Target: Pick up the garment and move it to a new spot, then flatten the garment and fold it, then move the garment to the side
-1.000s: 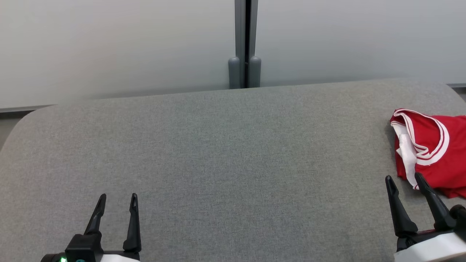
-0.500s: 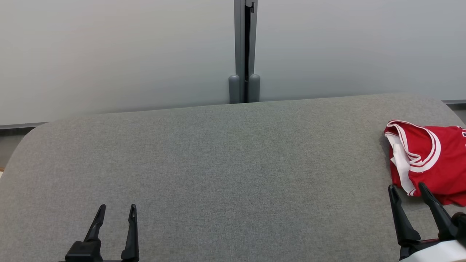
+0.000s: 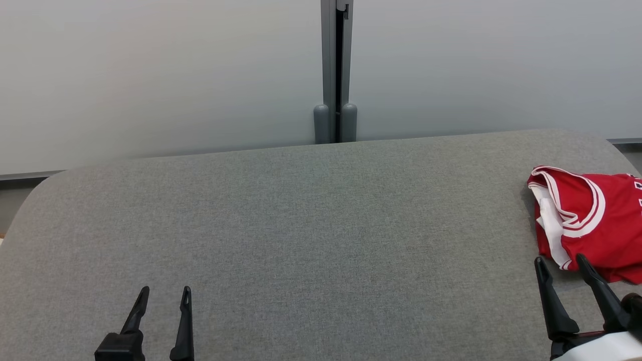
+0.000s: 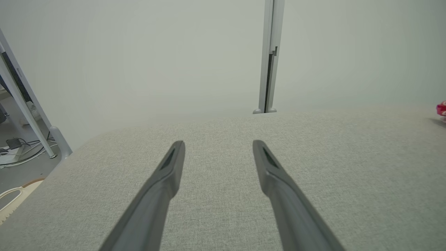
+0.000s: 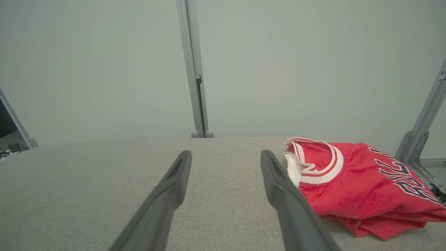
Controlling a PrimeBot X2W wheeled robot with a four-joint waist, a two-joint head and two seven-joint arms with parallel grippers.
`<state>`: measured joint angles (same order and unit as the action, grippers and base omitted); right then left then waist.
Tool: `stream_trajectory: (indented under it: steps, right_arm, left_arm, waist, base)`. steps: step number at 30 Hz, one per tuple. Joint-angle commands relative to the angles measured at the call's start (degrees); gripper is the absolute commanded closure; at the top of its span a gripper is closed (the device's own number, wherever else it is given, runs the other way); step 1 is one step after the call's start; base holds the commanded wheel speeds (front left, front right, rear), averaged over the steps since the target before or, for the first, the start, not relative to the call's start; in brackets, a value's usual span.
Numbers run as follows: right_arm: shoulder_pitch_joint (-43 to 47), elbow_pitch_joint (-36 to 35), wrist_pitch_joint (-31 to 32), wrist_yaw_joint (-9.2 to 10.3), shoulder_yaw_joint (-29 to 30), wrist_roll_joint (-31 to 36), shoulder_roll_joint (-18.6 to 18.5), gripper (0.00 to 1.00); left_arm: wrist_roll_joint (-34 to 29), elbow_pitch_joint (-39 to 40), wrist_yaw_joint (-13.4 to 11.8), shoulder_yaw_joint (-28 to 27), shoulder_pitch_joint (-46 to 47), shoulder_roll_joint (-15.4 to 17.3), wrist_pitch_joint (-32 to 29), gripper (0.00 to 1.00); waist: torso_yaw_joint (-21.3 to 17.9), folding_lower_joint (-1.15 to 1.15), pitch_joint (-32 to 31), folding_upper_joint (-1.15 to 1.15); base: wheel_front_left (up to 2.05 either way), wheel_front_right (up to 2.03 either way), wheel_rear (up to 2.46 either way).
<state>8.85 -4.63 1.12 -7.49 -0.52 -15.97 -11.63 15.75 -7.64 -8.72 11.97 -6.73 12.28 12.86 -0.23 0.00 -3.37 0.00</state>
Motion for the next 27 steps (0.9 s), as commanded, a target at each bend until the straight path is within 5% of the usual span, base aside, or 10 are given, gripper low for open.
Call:
stream_trajectory:
  steps: [1,12,13,27]
  right_arm:
    - [0.36,-0.04,0.29,0.0,0.13,-0.04,0.19,0.0]
    - [0.5,0.12,0.59,0.0,0.19,0.04,0.51,0.0]
    - [0.03,0.17,0.49,0.0,0.07,-0.01,0.56,1.0]
    - [-1.33,4.4,1.07,0.0,0.51,-10.34,2.55,1.0]
  left_arm:
    - [0.36,-0.16,-0.39,-0.06,0.8,0.32,0.04,0.0]
    - [0.53,-0.82,-0.87,0.16,1.55,0.37,0.39,0.0]
    - [0.03,-0.72,-0.61,0.23,0.86,0.0,0.27,1.0]
    - [10.37,-3.19,1.6,-1.79,1.17,-2.1,-2.33,1.0]
  waist:
    - [0.01,0.0,-0.07,0.0]
    - [0.2,0.0,-0.35,0.0]
    - [0.2,0.0,-0.35,0.0]
    - [0.2,0.0,-0.05,0.0]
  base:
    - [0.0,0.0,0.0]
    - [0.0,0.0,0.0]
    - [0.0,0.0,0.0]
    - [0.0,0.0,0.0]
